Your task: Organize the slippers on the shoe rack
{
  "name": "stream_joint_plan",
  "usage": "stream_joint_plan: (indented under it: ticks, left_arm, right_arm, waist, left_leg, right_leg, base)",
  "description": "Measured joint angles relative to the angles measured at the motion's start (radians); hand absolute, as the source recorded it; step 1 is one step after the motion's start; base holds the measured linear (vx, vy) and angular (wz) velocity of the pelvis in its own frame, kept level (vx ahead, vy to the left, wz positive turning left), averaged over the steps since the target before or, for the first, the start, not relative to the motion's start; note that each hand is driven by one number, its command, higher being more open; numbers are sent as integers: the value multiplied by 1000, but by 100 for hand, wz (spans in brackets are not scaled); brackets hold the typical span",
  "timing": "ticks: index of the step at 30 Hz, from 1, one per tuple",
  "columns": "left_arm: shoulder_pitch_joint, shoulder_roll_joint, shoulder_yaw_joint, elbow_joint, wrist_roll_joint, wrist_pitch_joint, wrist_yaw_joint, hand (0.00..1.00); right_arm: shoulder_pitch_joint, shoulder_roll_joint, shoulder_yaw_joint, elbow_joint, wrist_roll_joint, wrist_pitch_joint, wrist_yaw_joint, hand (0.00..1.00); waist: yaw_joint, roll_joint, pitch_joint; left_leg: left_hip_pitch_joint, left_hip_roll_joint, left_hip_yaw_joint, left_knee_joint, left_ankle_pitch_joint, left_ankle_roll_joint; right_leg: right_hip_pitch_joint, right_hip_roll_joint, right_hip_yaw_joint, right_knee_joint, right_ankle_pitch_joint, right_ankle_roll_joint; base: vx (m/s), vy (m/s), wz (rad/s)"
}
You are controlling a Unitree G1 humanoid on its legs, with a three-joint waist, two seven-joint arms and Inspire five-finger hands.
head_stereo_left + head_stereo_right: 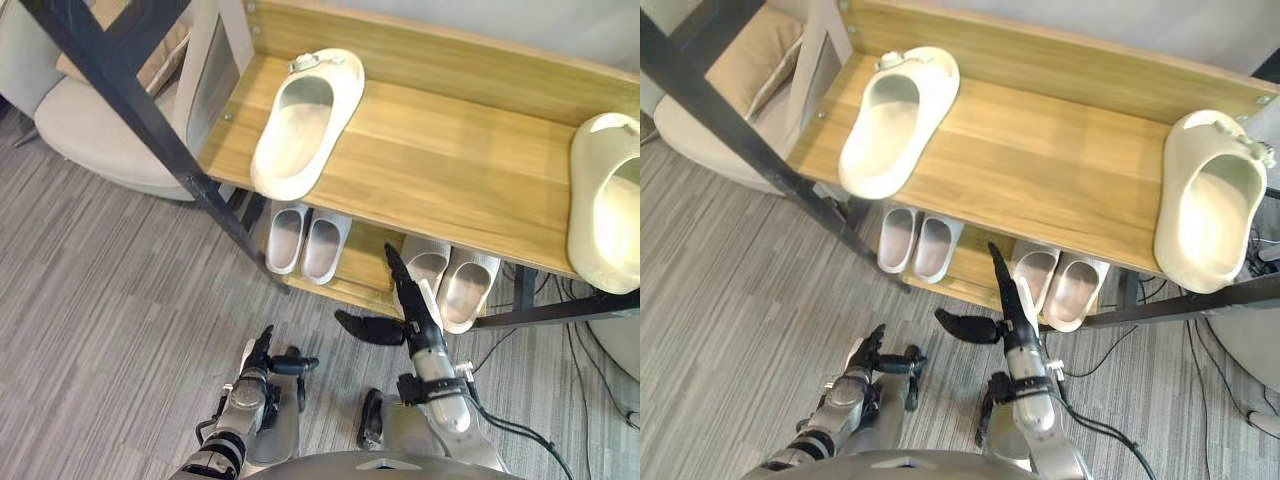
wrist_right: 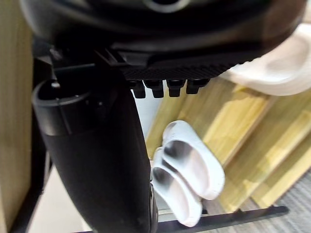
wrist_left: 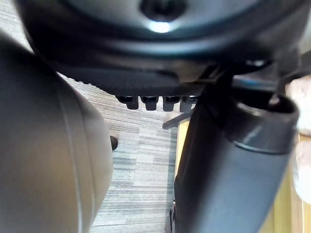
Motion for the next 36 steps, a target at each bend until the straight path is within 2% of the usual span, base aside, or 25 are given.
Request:
stream_joint_plan:
  ticks: [6, 11, 13, 22, 36]
  left_arm:
    - [54, -11, -34, 7, 24, 1, -10, 100]
    - [80, -11, -48, 8, 54, 7, -13, 100]
    - [87, -8, -49, 8, 63, 11, -11, 100]
    - [101, -1, -78, -9, 61, 12, -10, 100]
    - [140, 0, -223, -133, 38, 8, -32, 100]
  right_arm:
    - [28, 7, -70, 223, -19, 21, 13, 100]
    - [5, 7, -133, 402, -1, 37, 13, 100]
    - [-8, 10, -149, 457, 29, 58, 14, 100]
    - [-101, 32, -180, 641, 124, 59, 10, 100]
    - [-142, 41, -198, 723, 125, 59, 10, 100]
  waist:
    - [-6, 40, -57]
    - [-6, 65, -87]
    - [-6, 64, -90]
    - [-9, 51, -111]
    - [-9, 50, -113]
  left_leg:
    - [131, 8, 22, -184, 83, -4]
    - [191, 15, 22, -287, 139, -6]
    - [226, 16, 24, -318, 153, -7]
    - [268, 11, 20, -353, 165, -7]
    - [297, 2, -4, -354, 157, -9]
  right_leg:
    - [98, 31, 11, -156, 81, -2]
    - [126, 47, 14, -201, 110, -5]
    - [148, 50, 17, -211, 116, -5]
    - [204, 59, 16, -276, 148, -3]
    - [271, 71, -12, -331, 147, -4]
  base:
    - [11, -11, -11]
    - [-60, -8, -4]
    - [-72, -2, -4]
    - [-23, 7, 0]
    - [17, -7, 4]
